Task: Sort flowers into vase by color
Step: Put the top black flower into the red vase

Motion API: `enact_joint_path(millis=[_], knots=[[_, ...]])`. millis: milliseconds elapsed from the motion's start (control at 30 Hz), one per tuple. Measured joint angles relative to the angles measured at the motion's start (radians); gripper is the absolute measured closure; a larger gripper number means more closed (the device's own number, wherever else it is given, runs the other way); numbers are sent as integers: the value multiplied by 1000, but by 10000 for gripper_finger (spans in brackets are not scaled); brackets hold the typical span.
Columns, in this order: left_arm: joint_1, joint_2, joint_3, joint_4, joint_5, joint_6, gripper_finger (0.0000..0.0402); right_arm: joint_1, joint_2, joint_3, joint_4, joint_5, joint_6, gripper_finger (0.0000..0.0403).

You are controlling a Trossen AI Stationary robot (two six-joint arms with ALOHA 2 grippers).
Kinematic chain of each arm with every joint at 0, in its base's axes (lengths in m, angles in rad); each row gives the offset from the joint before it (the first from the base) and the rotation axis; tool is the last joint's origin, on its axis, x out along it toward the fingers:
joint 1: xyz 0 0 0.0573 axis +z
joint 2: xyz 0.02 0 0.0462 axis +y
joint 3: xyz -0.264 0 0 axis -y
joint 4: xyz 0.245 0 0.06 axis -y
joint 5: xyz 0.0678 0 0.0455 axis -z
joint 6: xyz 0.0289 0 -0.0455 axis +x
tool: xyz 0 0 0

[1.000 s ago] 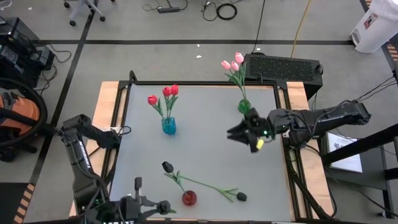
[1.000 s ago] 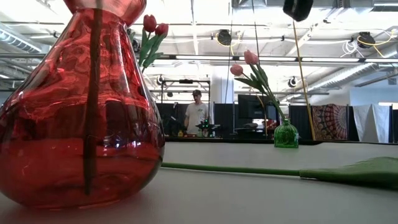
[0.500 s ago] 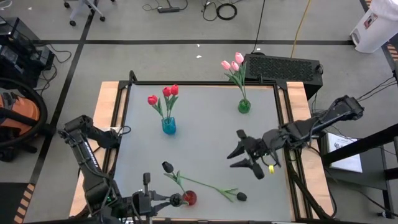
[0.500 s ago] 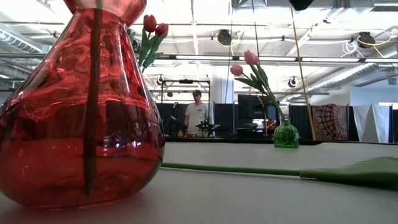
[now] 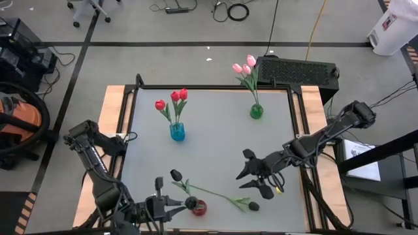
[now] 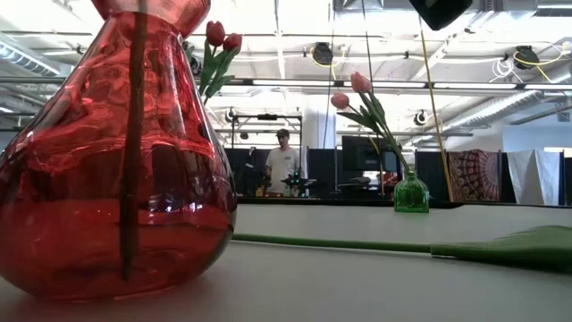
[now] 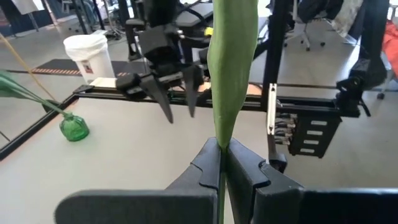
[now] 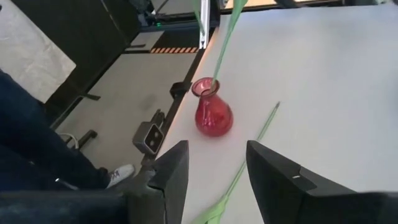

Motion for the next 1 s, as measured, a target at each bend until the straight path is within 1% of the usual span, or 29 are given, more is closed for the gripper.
enact_joint_path(millis=[367, 667, 867, 1000], knots=[[26, 3, 0, 95, 22, 0, 389, 8, 5, 0, 0, 1, 2, 250], [39, 78, -1, 119, 21, 5, 389, 8, 5, 0, -2, 1, 2, 250], [57, 94, -1, 217, 21, 78, 389, 8, 5, 0, -1, 1, 2, 250], [66, 94, -1, 217, 21, 84, 389, 8, 5, 0, -2, 1, 2, 250]])
